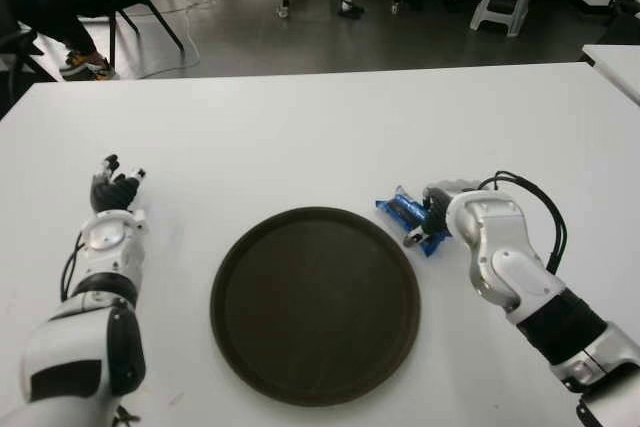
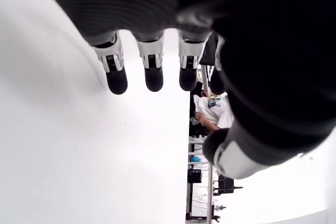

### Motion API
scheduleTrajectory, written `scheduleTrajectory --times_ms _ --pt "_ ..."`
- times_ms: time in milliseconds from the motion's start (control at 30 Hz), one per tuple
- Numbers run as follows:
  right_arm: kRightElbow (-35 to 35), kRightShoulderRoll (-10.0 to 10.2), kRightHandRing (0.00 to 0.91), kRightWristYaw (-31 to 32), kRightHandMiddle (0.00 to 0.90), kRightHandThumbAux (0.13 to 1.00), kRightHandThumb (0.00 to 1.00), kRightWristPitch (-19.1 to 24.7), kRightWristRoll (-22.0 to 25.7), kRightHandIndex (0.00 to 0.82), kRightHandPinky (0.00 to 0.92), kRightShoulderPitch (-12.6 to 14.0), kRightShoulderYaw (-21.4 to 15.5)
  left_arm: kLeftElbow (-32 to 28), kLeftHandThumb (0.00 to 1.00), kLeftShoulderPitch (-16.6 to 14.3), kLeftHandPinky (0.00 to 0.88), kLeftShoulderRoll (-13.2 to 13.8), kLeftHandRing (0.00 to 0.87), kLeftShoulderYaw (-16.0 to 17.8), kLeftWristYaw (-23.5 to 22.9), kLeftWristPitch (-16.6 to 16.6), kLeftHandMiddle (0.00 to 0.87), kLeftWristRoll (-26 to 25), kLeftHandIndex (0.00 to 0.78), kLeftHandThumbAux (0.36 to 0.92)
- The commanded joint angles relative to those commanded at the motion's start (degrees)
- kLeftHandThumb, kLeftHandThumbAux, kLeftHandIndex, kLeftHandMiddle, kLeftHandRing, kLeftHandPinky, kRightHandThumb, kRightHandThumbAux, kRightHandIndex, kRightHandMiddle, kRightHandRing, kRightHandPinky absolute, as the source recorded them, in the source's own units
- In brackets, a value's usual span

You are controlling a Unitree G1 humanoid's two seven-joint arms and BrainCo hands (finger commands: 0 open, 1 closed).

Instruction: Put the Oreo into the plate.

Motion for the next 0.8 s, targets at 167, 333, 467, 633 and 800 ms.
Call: scheduleTrajectory --times_ms 167,333,467,633,800 --pt "0.12 0.25 0.33 -1.41 0.296 0.51 0.0 -0.27 0.25 0.274 0.408 0.18 -0.47 0.01 0.0 -0.09 0.023 -0.15 0.0 0.23 -0.06 0.09 0.0 -0.2 0.0 0.772" --pt "1.17 0.91 0.338 -2.02 0.301 0.507 0.0 0.01 0.11 0.277 0.455 -0.77 -0.45 -0.02 0.0 -0.19 0.026 -0.34 0.0 0.29 0.12 0.01 0.0 -0.2 0.0 0.785" --pt "2.41 1.25 0.333 -1.29 0.296 0.505 0.0 -0.16 -0.08 0.277 0.417 -2.25 0.02 -0.01 0.0 -0.14 0.033 -0.35 0.006 0.19 0.33 -0.04 0.002 -0.05 0.0 0.798" --pt "3.05 1.14 0.327 -1.92 0.29 0.503 0.0 -0.8 -0.29 0.277 0.4 -3.1 0.35 -0.01 0.0 -0.13 0.041 -0.43 0.017 0.46 0.4 -0.22 0.013 -0.28 0.0 0.814" --pt "3.25 1.22 0.314 -3.69 0.282 0.507 0.0 -1.29 -0.06 0.274 0.38 -3.14 0.07 -0.03 0.0 -0.14 0.042 -0.42 0.015 0.25 0.59 -0.26 0.008 0.0 0.0 0.801"
